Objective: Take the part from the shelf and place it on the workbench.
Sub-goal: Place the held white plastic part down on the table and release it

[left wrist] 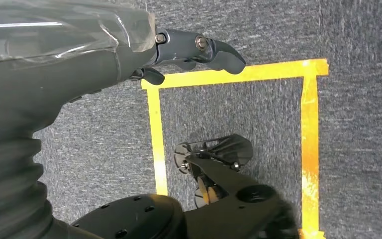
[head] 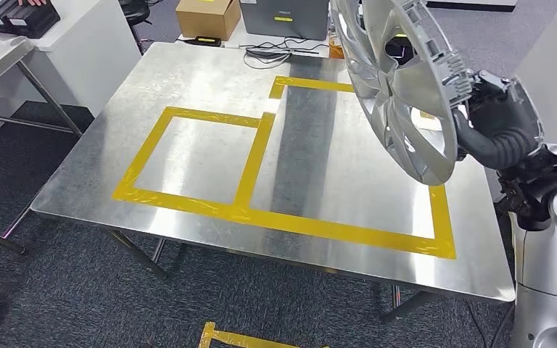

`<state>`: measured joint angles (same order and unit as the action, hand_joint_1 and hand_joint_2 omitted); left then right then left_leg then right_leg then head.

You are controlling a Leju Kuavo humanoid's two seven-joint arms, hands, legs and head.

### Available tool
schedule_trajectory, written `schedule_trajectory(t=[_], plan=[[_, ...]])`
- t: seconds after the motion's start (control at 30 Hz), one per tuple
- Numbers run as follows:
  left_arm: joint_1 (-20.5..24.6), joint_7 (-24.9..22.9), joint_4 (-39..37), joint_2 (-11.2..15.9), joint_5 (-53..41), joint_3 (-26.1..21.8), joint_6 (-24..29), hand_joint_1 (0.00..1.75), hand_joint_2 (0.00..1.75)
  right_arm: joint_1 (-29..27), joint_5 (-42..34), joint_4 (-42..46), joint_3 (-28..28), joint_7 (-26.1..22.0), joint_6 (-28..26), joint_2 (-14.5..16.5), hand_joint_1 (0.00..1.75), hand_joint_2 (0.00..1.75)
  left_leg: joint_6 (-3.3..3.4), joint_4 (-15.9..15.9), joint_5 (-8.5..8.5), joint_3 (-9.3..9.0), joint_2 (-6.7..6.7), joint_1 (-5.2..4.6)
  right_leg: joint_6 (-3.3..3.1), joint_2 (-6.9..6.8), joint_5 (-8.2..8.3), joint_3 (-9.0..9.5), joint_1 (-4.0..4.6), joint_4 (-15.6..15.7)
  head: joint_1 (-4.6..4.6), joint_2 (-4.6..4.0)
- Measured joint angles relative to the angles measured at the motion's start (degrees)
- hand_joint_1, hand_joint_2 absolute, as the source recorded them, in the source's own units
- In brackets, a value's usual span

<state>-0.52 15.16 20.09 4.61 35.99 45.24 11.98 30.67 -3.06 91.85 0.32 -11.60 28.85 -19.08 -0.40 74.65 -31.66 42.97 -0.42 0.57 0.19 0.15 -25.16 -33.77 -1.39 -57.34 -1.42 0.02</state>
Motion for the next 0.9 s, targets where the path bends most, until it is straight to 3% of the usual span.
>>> schedule_trajectory(t=[0.03,0.1,0.17,0.27,0.33,0.37,0.43,0.5,0.53,0.57,0.63,0.7,0.8,0.87,0.9], plan=[[0.13,0.05,-0.15,-0.08,-0.04,-0.02,-0.2,0.0,1.75,1.41,3.35,-1.68,1.14,0.57,-1.48,-0.92,1.75,1.75,0.1,-1.09,1.18,-0.27,0.03,0.02,0.01,0.0,-0.01,0.04,0.03,0.0,0.0,0.0],[0.45,0.01,-0.34,-0.16,-0.36,-0.04,-0.56,0.0,1.75,4.76,10.46,-5.18,3.98,1.76,-4.45,-2.82,1.75,1.75,0.69,-8.8,5.24,-3.71,0.06,-0.1,0.04,-0.01,-0.01,0.09,0.08,0.01,0.01,0.0],[0.8,-0.38,-0.44,-0.17,-0.88,-0.04,-0.95,0.0,1.75,8.98,17.55,-9.15,7.51,3.02,-7.26,-4.62,1.75,1.75,1.34,-15.31,7.45,-6.94,0.11,-0.45,0.26,-0.03,0.02,-0.14,0.32,-0.05,0.04,0.0],[1.18,-1.46,-0.51,-0.23,-1.73,-0.02,-1.5,0.0,1.75,15.59,27.12,-15.74,13.92,4.99,-10.35,-6.49,1.75,1.75,1.9,-17.0,7.71,-7.71,0.18,-0.85,1.03,-0.05,0.21,-0.5,0.31,0.06,0.06,0.0],[1.51,-2.23,-0.47,-0.28,-2.29,0.1,-2.15,0.0,1.75,19.47,31.96,-20.02,18.4,5.85,-11.54,-7.06,1.75,1.75,2.59,-17.9,8.26,-8.09,0.25,-0.71,1.23,-0.08,-0.54,-1.36,0.23,-1.25,0.14,0.0],[1.76,-2.58,-0.45,-0.29,-2.44,0.22,-2.52,0.0,1.75,21.35,33.89,-22.27,20.74,6.06,-12.14,-7.15,1.75,1.75,2.92,-18.35,8.53,-8.27,0.29,-0.6,1.1,-0.09,-1.64,-2.62,0.23,-3.65,0.2,0.0],[2.17,-3.13,-0.41,-0.32,-2.49,0.48,-3.09,0.0,1.75,24.59,37.24,-27.07,25.87,6.18,-13.46,-6.9,1.75,1.75,3.19,-18.55,8.68,-8.27,0.3,-0.59,0.67,-0.09,-4.56,-6.5,0.18,-11.49,0.28,0.0],[2.36,-3.34,-0.41,-0.33,-2.23,0.65,-3.26,0.0,1.75,26.96,39.71,-31.28,30.85,6.19,-14.6,-6.05,1.75,1.75,3.16,-18.5,8.64,-8.3,0.3,-0.55,0.98,-0.11,-5.77,-9.33,0.06,-16.83,0.28,0.0],[2.41,-3.37,-0.41,-0.35,-2.04,0.72,-3.26,0.0,1.75,27.95,40.62,-32.99,33.04,6.23,-15.0,-5.46,1.75,1.75,3.08,-18.43,8.59,-8.34,0.29,-0.49,1.46,-0.13,-5.09,-9.28,-0.07,-16.35,0.3,0.0],[2.45,-3.38,-0.39,-0.38,-1.86,0.81,-3.25,0.0,1.75,28.9,41.38,-34.5,35.02,6.29,-15.25,-4.81,1.75,1.75,2.92,-18.27,8.49,-8.36,0.26,-0.39,2.05,-0.14,-3.64,-8.06,-0.26,-13.49,0.3,0.0],[2.51,-3.38,-0.33,-0.38,-1.55,1.0,-3.15,0.0,1.75,30.58,42.52,-37.14,38.45,6.41,-15.62,-3.41,1.75,1.75,2.25,-17.47,8.01,-8.09,0.11,-0.37,2.94,-0.14,-0.42,-4.25,-0.54,-5.32,0.32,0.0],[2.52,-3.39,-0.29,-0.32,-1.37,1.19,-3.06,0.0,1.75,31.5,43.01,-39.06,40.91,6.45,-15.91,-2.23,1.75,1.75,1.56,-16.67,7.62,-7.56,-0.01,-0.49,2.6,0.03,0.83,-2.3,-0.49,-1.17,0.27,0.0],[2.44,-3.44,-0.28,-0.3,-1.19,1.54,-3.05,0.0,1.75,32.18,43.23,-40.68,43.05,6.35,-16.12,-0.97,1.75,1.75,0.88,-16.31,7.43,-7.14,0.0,-0.23,1.4,0.18,0.83,-2.27,-0.31,-1.1,0.22,0.0],[2.47,-3.44,-0.25,-0.28,-0.99,1.65,-3.05,0.0,1.75,33.08,43.64,-41.43,44.17,6.21,-16.17,-0.07,1.75,1.75,0.25,-13.54,5.76,-5.77,0.07,0.02,0.86,0.15,0.81,-2.08,-0.53,-1.03,0.08,0.0],[2.49,-3.44,-0.23,-0.27,-0.86,1.68,-3.04,0.0,1.75,33.54,44.05,-41.82,44.76,6.18,-16.22,0.45,1.75,1.75,-0.05,-10.47,4.25,-4.26,0.12,0.1,0.71,0.14,0.77,-2.01,-0.55,-1.03,0.0,0.0]])
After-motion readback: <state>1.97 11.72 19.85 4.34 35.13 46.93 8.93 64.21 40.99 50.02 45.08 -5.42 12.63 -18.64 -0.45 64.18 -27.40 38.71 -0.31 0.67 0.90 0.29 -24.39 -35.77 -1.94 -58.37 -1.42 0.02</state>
